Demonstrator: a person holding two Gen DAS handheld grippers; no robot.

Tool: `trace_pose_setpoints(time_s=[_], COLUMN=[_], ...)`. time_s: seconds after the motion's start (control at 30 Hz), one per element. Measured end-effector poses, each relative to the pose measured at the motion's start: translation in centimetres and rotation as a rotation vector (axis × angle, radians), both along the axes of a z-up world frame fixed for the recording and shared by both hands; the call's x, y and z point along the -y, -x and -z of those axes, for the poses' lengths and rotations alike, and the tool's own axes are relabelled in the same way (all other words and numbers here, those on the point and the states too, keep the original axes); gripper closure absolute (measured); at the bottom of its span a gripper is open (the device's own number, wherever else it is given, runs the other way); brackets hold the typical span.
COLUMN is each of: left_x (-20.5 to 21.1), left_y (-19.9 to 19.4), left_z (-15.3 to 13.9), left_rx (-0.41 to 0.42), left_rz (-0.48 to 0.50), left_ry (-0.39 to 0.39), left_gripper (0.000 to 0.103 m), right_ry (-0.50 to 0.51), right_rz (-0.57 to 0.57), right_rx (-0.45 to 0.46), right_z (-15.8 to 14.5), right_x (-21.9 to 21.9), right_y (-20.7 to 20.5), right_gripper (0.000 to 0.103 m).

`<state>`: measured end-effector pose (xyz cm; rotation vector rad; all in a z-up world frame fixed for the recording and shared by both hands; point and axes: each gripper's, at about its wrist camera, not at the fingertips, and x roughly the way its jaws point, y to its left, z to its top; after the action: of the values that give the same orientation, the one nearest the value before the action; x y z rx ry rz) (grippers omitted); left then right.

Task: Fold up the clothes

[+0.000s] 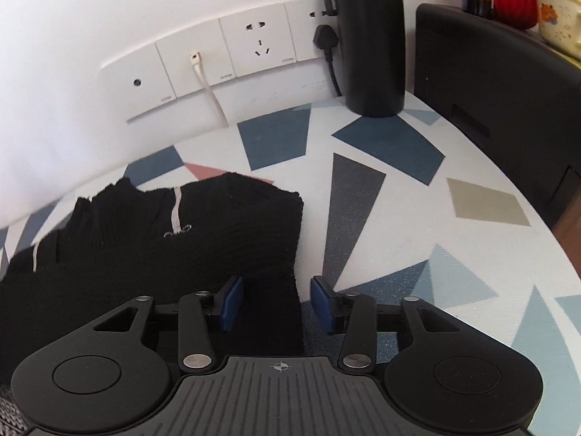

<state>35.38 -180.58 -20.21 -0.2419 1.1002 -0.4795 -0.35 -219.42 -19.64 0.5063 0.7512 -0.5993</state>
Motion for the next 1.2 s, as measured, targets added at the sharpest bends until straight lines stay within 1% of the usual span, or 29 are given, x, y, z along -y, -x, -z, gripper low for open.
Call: trace_pose_setpoints(time_s=[0.03,0.07,0.1,0.17,0.23,0.33,0.37,0.43,0.47,0.57,0.63,0.7,0.77,0.83,0.9,0.93,0.97,1.0,1.03,1.07,1.1,1.13,1.17,1.2], left_x=[0.0,-0.2,-0.4,-0.6,-0.7,-1.2,-1.3,-1.5,-1.7,-1.8,-1.3,-0.7,-0.2,0.3,0.7,0.7,0.8,0.8,0.6,0.1,-0.4,-0.9,-1.5,-2.2], left_y=[0.0,0.1,0.1,0.2,0.4,0.6,0.6,0.2,0.0,-0.7,-1.0,-1.3,-1.6,-1.8,-1.6,-1.4,-1.0,-0.7,-0.1,0.8,1.9,3.0,4.1,5.3], left_z=[0.0,0.1,0.0,-0.1,-0.4,-1.1,-1.4,-1.9,-2.1,-1.9,-1.5,-0.7,0.4,1.2,1.5,1.2,1.0,0.7,0.3,-0.2,-0.7,-1.2,-1.5,-1.7], left_rx=[-0.002,-0.004,-0.003,-0.002,0.003,0.013,0.032,0.059,0.071,0.077,0.086,0.089,0.086,0.077,0.094,0.099,0.105,0.11,0.126,0.155,0.18,0.205,0.21,0.205], left_rz=[-0.01,-0.013,-0.014,-0.015,-0.027,-0.04,-0.037,-0.06,-0.073,-0.119,-0.128,-0.14,-0.152,-0.156,-0.12,-0.084,-0.047,-0.009,0.029,0.065,0.099,0.134,0.158,0.169], left_ry=[-0.008,0.001,0.009,0.013,0.027,0.073,0.082,0.093,0.098,0.113,0.099,0.069,0.037,0.006,-0.024,-0.043,-0.063,-0.084,-0.097,-0.106,-0.118,-0.13,-0.143,-0.154], left_gripper=[0.087,0.088,0.091,0.093,0.095,0.096,0.096,0.097,0.097,0.097,0.097,0.097,0.097,0.097,0.094,0.089,0.083,0.057,0.024,0.015,0.013,0.012,0.012,0.01], right_ry=[0.014,0.028,0.039,0.049,0.059,0.07,0.075,0.094,0.103,0.113,0.129,0.136,0.119,0.108,0.104,0.105,0.112,0.12,0.127,0.134,0.129,0.124,0.108,0.088], right_rz=[-0.002,-0.004,0.0,-0.007,-0.011,-0.012,-0.007,-0.002,0.001,-0.013,-0.022,-0.029,-0.028,-0.017,0.009,0.025,0.043,0.061,0.078,0.096,0.11,0.123,0.134,0.151], right_rx=[-0.002,-0.004,-0.002,0.014,0.034,0.066,0.083,0.122,0.14,0.163,0.154,0.121,0.092,0.042,0.008,-0.005,0.0,0.004,0.009,0.014,0.031,0.047,0.06,0.061], right_z=[-0.1,-0.2,-0.5,-1.0,-1.6,-2.8,-3.2,-4.3,-4.9,-5.7,-5.4,-4.5,-3.1,-1.1,0.4,1.1,1.0,1.0,1.0,0.9,0.6,0.4,0.1,-0.2], right_x=[-0.3,-0.6,-0.9,-1.3,-1.6,-1.8,-1.9,-1.9,-1.9,-1.1,-0.4,0.4,1.3,2.0,2.1,2.1,1.9,1.7,1.4,1.2,1.1,0.9,1.0,1.0], right_y=[0.0,0.0,0.0,0.2,0.4,0.7,0.9,1.0,1.1,0.1,-1.0,-2.4,-3.5,-4.6,-4.8,-4.8,-4.4,-4.0,-3.6,-3.2,-2.5,-1.8,-1.1,-0.2], right_gripper=[0.078,0.086,0.09,0.093,0.094,0.095,0.095,0.096,0.098,0.098,0.098,0.098,0.099,0.099,0.098,0.098,0.097,0.086,0.076,0.053,0.042,0.041,0.038,0.027])
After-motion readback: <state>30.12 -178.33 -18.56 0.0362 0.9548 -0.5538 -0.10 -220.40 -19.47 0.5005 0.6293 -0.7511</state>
